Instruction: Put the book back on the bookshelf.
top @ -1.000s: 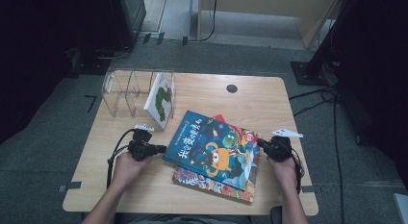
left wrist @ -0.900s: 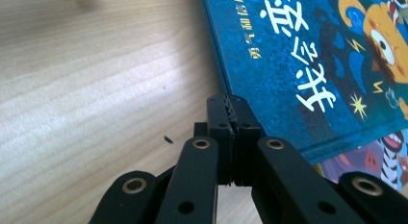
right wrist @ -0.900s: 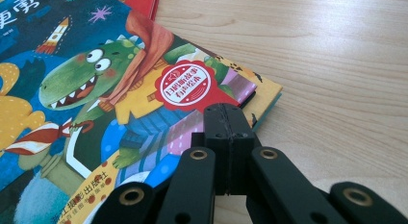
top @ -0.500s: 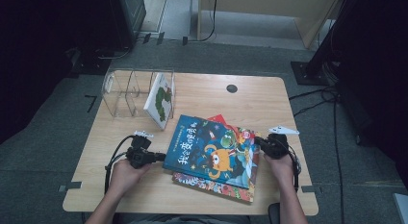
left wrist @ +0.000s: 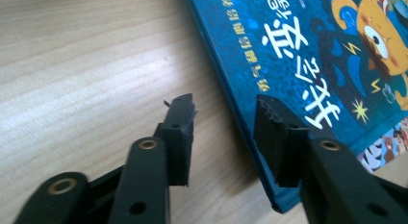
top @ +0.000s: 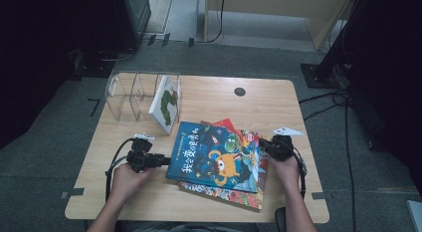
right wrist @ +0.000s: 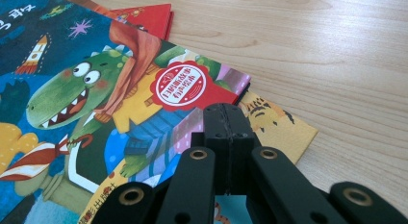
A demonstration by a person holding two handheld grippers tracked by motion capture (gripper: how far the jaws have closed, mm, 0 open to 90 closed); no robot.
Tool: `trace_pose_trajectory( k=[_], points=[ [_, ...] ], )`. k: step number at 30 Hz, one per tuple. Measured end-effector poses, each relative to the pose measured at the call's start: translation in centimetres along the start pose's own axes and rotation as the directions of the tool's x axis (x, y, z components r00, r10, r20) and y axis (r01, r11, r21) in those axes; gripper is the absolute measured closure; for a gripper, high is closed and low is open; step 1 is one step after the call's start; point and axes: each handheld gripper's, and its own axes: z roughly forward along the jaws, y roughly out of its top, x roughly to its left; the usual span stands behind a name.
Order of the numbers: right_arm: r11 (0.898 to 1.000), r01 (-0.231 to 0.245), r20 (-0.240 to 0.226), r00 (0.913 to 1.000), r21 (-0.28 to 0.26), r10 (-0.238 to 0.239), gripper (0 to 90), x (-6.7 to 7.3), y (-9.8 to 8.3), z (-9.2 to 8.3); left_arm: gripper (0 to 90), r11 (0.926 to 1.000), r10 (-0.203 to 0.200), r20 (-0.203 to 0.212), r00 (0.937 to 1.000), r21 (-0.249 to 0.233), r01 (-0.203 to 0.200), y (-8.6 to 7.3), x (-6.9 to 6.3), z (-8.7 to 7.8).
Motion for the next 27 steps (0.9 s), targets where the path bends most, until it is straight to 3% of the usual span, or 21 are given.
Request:
trace_pose_trajectory(
  k=[5, 10, 16, 27],
  points=[
    [1.0, 0.002, -0.001, 1.0, 0.007, -0.002, 90.0, 0.1, -0.2, -0.6, 49.0, 0.9994, -0.003, 0.006, 1.0, -0.035, 0.003, 0.8, 0.3, 0.1],
    [1.0, 0.012, 0.001, 0.9999, 0.003, -0.012, 90.0, 0.4, -0.8, -1.4, 41.4, 0.9998, -0.006, 0.014, 0.9999, -0.02, 0.006, 1.6, 0.5, 0.8],
    [1.0, 0.019, -0.004, 0.9998, 0.014, -0.019, 90.0, 0.9, -1.7, -2.1, 38.4, 0.9999, 0.001, 0.021, 0.9998, -0.013, -0.001, 2.6, 0.4, 1.6],
    [0.998, 0.051, -0.017, 0.9986, 0.02, -0.051, 90.0, 2.3, -2.6, -2.5, 37.4, 0.9992, -0.029, 0.041, 0.9987, 0.028, 0.028, 3.7, 0.8, 3.2]
  ],
)
